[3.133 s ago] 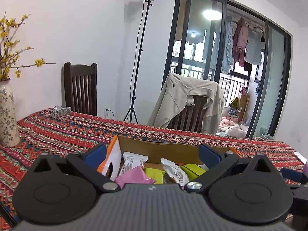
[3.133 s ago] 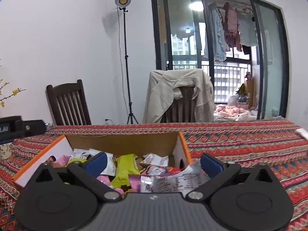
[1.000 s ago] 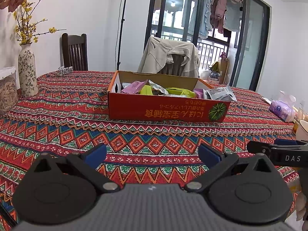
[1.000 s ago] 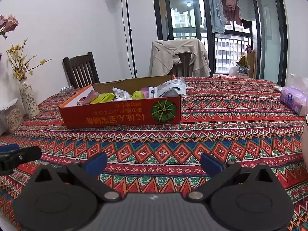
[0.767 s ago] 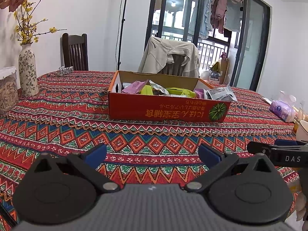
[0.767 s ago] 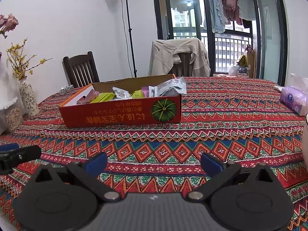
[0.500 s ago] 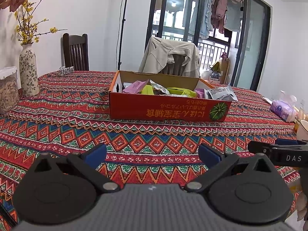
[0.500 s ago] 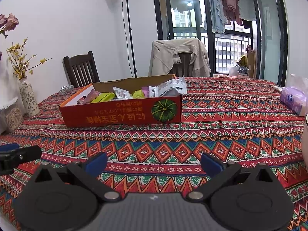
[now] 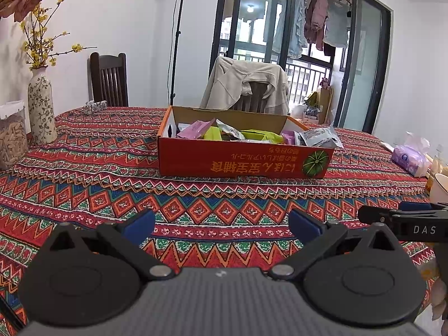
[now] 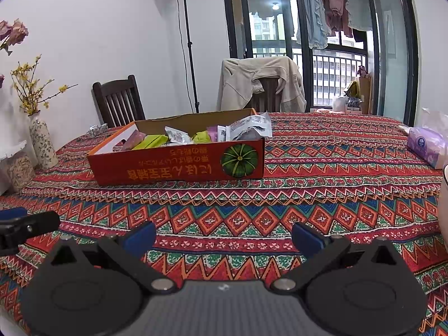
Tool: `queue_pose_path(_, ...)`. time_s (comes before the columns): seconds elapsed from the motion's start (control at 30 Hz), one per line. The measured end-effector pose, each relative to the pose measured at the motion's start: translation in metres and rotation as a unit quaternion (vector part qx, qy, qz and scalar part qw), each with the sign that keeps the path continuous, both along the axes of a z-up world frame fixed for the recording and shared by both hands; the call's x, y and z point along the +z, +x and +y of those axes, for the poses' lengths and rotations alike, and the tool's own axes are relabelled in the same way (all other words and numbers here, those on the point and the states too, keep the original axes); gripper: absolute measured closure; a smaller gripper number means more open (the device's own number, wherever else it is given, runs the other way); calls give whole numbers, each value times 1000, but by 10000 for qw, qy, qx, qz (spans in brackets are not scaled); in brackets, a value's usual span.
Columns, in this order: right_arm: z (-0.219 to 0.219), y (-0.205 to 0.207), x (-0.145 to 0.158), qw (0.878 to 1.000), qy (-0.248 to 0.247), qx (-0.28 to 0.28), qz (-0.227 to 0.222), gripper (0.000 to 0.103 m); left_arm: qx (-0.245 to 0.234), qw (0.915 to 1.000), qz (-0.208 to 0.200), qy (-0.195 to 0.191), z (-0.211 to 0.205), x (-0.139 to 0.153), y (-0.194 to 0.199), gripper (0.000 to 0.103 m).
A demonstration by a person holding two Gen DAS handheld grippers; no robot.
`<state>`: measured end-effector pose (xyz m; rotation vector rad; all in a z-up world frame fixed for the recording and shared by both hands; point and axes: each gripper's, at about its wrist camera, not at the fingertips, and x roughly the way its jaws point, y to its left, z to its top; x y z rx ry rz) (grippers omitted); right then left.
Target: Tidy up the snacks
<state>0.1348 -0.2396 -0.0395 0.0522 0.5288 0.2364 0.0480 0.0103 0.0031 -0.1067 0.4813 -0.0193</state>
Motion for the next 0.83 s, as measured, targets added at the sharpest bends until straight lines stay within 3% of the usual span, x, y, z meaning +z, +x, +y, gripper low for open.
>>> queue_pose_path(0.83, 0, -2, -4, 10000, -21, 22, 23, 0, 46, 10000, -30, 57, -2, -2, -3, 0)
